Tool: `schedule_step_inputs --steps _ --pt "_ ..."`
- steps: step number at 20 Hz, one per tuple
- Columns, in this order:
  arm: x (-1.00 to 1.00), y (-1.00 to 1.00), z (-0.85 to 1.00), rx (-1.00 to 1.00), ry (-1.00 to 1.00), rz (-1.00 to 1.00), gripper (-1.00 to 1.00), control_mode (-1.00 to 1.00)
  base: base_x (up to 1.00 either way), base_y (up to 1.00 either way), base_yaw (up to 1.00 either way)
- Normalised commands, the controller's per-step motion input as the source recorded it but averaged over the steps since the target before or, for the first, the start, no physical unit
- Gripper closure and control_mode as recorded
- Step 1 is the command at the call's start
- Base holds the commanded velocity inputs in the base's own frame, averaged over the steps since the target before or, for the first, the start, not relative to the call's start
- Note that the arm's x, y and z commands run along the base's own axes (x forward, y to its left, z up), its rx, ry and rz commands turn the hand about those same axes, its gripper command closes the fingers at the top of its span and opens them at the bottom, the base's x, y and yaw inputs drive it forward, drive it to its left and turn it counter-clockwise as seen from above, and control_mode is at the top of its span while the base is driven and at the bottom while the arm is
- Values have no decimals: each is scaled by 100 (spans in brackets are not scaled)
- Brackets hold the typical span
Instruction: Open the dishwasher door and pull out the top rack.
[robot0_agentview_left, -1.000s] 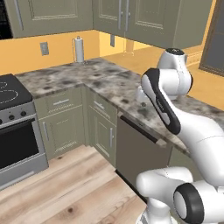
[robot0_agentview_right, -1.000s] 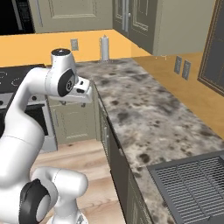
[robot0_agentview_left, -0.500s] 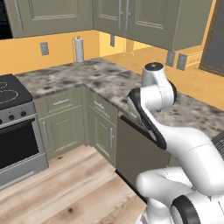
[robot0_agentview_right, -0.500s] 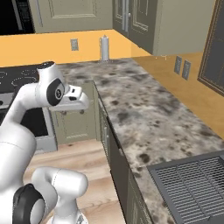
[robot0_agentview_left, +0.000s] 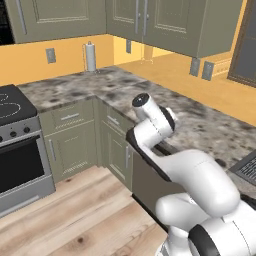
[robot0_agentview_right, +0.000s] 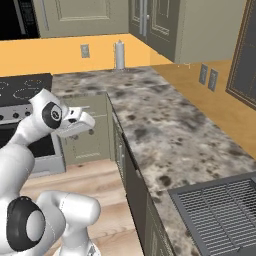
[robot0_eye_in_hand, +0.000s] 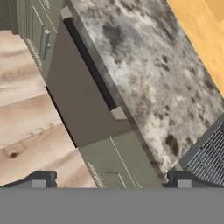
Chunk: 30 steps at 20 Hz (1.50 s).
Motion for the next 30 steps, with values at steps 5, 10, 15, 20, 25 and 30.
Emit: schedule_step_inputs --steps 5,10,15,20,25,30 --pt "38 0 -35 -20 0 0 -100 -100 0 0 0" --pt "26 0 -44 -20 0 0 -100 -100 0 0 0" --pt "2 0 -40 -18 0 0 -100 -100 0 0 0" --pt "4 -1 -35 -14 0 0 -100 -100 0 0 0" --pt "11 -7 -27 -13 0 0 -100 -100 0 0 0" --pt "15 -11 -28 -13 0 0 -100 -100 0 0 0"
